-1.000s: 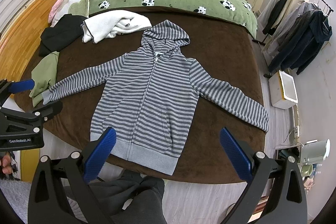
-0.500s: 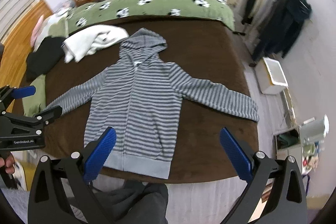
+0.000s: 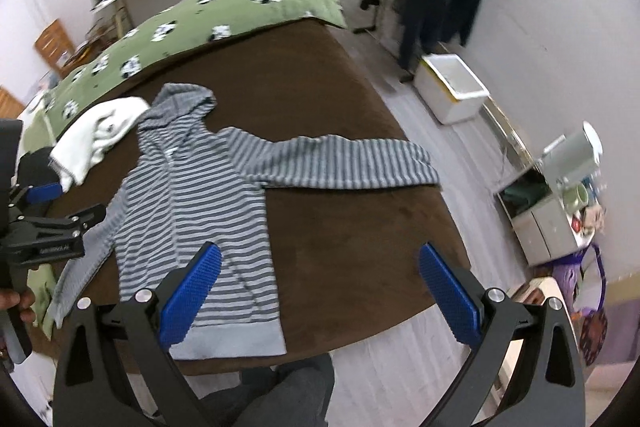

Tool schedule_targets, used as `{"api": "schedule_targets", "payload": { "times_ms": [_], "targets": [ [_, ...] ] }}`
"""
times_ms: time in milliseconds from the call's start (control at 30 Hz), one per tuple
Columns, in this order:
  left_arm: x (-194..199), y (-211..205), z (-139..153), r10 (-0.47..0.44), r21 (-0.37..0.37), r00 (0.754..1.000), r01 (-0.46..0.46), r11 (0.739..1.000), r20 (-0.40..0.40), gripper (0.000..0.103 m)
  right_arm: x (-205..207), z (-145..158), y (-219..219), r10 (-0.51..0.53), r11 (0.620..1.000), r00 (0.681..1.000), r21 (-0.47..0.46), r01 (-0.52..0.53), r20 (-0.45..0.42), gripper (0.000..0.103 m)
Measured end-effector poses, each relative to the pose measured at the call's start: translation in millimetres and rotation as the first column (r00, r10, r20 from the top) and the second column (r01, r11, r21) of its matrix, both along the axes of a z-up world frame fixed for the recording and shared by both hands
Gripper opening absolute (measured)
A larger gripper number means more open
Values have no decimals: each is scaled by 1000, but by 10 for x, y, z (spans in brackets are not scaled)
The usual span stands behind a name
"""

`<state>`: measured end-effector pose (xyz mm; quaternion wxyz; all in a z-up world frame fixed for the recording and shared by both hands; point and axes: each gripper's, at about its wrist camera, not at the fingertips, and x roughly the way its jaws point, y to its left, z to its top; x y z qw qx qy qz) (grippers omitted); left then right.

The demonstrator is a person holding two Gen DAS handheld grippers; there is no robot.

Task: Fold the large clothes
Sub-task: 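Move the right tool to the hoodie sleeve cuff and grasp it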

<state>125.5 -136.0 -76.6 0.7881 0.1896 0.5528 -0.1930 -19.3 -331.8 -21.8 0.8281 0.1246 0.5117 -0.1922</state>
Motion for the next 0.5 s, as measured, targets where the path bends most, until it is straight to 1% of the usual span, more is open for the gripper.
{"api": "schedule_targets", "payload": {
  "times_ms": [67, 167, 200, 267, 367, 400, 467, 500],
  "targets": [
    [129, -148, -223, 18, -20, 1000, -18, 1000, -21, 97, 16, -140, -140, -20, 1000, 1000, -6, 20, -6, 97],
    [274, -365, -535, 26, -30, 999, -27, 999, -20, 97, 72, -405, -379, -44, 999, 999, -19, 44, -18, 97],
    [345, -484, -681, 29, -45, 999, -30, 999, -23, 97, 95, -464, -440, -48, 999, 999, -26, 48, -21, 97],
    [467, -647, -918, 40, -47, 999, -41, 998, -22, 97, 165, -648, -631, -48, 998, 999, -40, 48, -7, 97],
    [680, -926, -1346, 68, -66, 997, -69, 995, -26, 97, 254, -1024, -970, -58, 996, 998, -61, 58, -4, 97],
    [765, -1050, -1563, 86, -52, 996, -86, 995, -15, 97, 258, -1105, -1040, -68, 995, 998, -69, 68, -1, 97],
    [870, -1160, -1822, 115, -37, 993, -115, 993, -2, 97, 290, -1371, -1254, -100, 991, 995, -88, 99, 1, 97],
    [945, -1221, -2016, 148, -36, 989, -148, 988, -8, 97, 298, -1535, -1379, -111, 990, 994, -82, 112, 10, 97]
  ]
}}
